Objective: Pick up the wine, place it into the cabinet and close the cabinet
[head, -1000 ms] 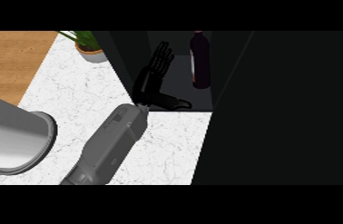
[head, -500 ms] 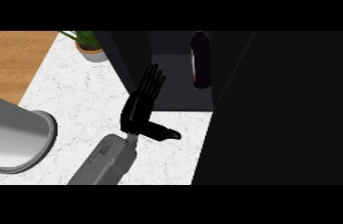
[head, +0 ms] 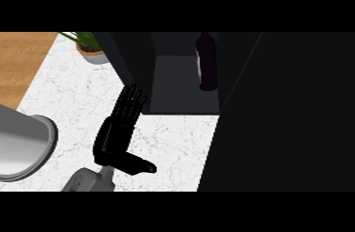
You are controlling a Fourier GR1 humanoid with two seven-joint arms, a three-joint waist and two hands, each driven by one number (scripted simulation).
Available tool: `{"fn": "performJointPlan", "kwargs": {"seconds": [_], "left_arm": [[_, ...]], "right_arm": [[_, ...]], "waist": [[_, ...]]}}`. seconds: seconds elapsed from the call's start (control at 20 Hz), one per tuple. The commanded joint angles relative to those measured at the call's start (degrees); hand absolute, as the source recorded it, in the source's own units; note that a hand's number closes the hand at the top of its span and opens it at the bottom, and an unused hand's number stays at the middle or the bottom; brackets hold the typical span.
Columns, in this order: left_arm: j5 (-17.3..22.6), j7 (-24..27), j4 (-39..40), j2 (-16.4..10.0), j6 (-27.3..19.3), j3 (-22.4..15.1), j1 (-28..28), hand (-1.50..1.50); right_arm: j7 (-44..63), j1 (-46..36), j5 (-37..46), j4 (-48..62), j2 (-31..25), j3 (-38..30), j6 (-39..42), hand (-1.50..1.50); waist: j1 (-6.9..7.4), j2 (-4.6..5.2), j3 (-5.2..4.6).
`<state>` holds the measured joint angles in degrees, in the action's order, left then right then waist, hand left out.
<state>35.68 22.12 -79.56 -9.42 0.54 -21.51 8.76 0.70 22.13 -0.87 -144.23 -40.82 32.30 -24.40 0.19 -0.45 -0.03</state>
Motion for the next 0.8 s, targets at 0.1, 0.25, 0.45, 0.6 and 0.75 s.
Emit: {"fn": "performJointPlan", "kwargs": {"seconds": [0.1, 0.25, 0.45, 0.6, 0.75], "left_arm": [[1.15, -0.75, -6.1, -3.99, 1.05, 2.15, -4.94, -1.5], [1.37, 2.69, -3.52, -7.82, 5.07, 5.93, -5.66, -1.5], [2.6, 2.3, -5.98, -9.68, 6.23, 8.19, -7.22, -1.5], [3.19, 2.81, -7.34, -12.84, 8.71, 9.77, -11.64, -1.5], [7.95, 0.81, -7.04, -16.27, 11.53, 15.15, -10.82, -1.5]], "right_arm": [[0.7, 4.97, -5.49, -10.54, -2.95, 4.78, 6.13, -1.5], [2.47, 2.71, -3.05, -10.27, -6.09, 9.32, 10.88, 1.5], [1.42, 1.44, -2.89, -11.07, -7.37, 11.08, 14.18, 1.5], [2.81, 1.79, -3.3, -14.26, -7.89, 11.65, 14.01, 1.5], [3.06, 0.51, -0.54, -14.06, -6.31, 13.63, 13.02, 1.5]], "waist": [[-0.56, -0.13, 0.1], [-0.17, 0.09, -0.08], [-0.22, 0.17, -0.02], [-0.11, 0.14, -0.07], [-0.37, 0.06, -0.08]]}}
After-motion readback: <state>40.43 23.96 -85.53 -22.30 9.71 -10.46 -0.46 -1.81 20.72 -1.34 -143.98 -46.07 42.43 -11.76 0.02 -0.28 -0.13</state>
